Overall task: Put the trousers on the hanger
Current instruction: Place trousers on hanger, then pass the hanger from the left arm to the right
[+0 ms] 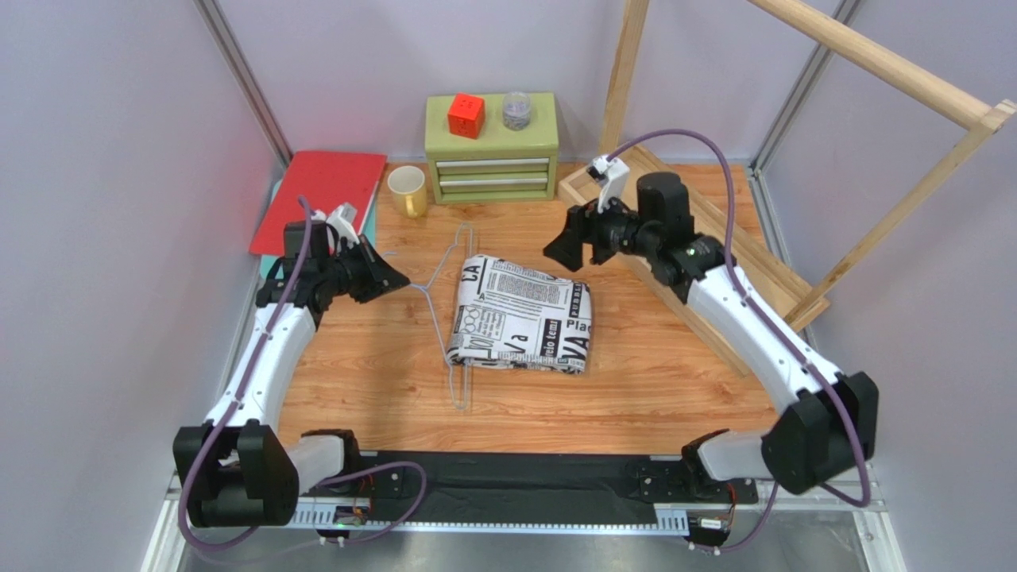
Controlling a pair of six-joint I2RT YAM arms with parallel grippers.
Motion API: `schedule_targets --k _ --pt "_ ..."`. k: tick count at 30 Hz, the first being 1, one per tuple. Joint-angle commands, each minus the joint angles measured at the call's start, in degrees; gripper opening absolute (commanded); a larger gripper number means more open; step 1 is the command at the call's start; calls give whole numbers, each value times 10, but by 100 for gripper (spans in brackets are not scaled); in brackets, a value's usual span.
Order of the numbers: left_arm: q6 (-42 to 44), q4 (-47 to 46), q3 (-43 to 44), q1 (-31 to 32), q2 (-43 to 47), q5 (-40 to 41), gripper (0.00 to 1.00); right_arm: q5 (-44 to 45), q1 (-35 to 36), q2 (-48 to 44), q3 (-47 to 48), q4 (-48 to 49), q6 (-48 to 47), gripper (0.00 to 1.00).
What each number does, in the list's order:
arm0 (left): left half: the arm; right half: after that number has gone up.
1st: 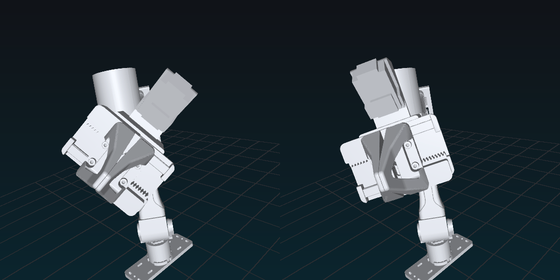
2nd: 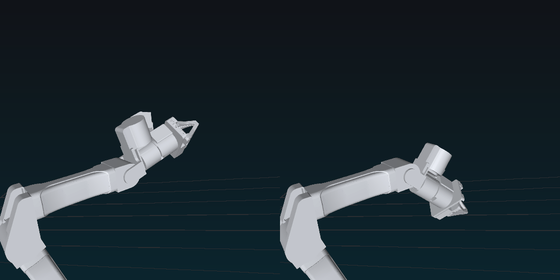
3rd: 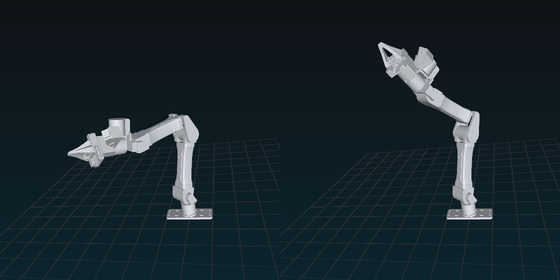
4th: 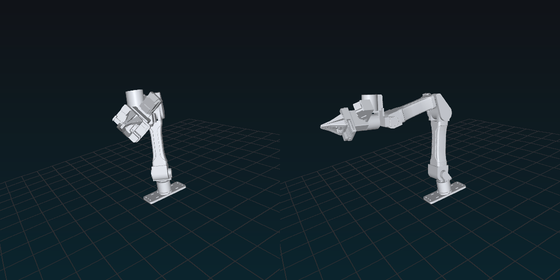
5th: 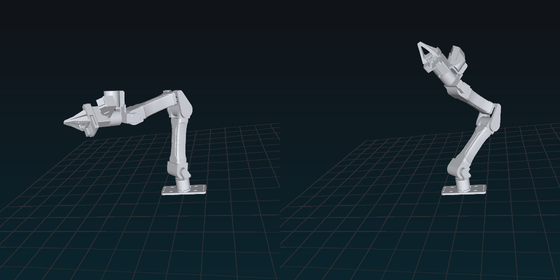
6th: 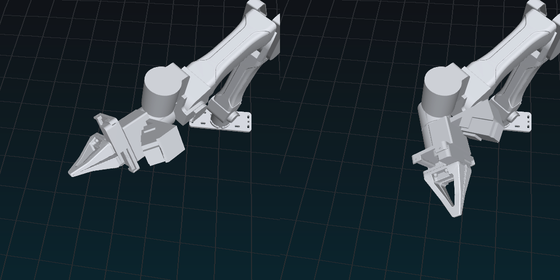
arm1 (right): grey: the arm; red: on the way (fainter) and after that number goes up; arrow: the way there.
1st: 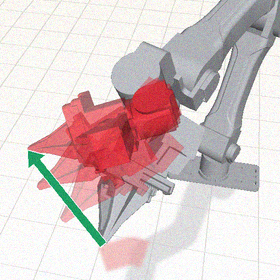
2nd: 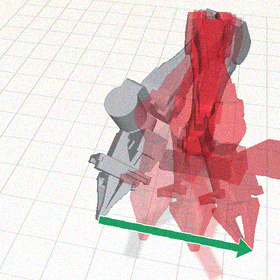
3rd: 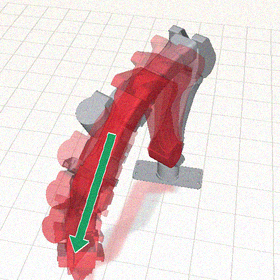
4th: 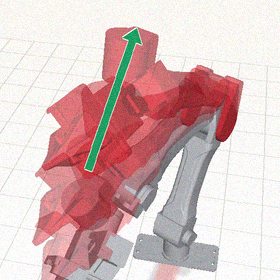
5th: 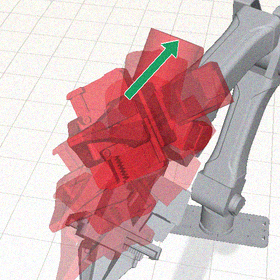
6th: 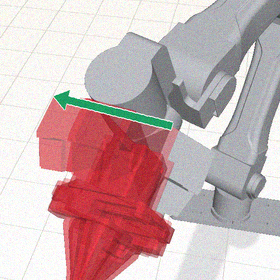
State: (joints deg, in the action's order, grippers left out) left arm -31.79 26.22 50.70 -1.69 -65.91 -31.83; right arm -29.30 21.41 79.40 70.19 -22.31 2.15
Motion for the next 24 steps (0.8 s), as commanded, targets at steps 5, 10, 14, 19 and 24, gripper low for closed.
schedule_targets --k 5,10,14,19,24 --pt "-28 7 21 10 44 7 0 23 188 41 -88 228 303 68" --pt "-44 17 31 13 64 10 0 44 267 125 -80 306 369 70" --pt "-51 29 40 13 68 11 0 57 300 147 -91 371 387 65" --pt "-62 29 40 14 80 10 0 60 329 186 -76 388 381 59" --pt "-67 31 39 14 89 10 0 78 335 215 -60 392 377 55"
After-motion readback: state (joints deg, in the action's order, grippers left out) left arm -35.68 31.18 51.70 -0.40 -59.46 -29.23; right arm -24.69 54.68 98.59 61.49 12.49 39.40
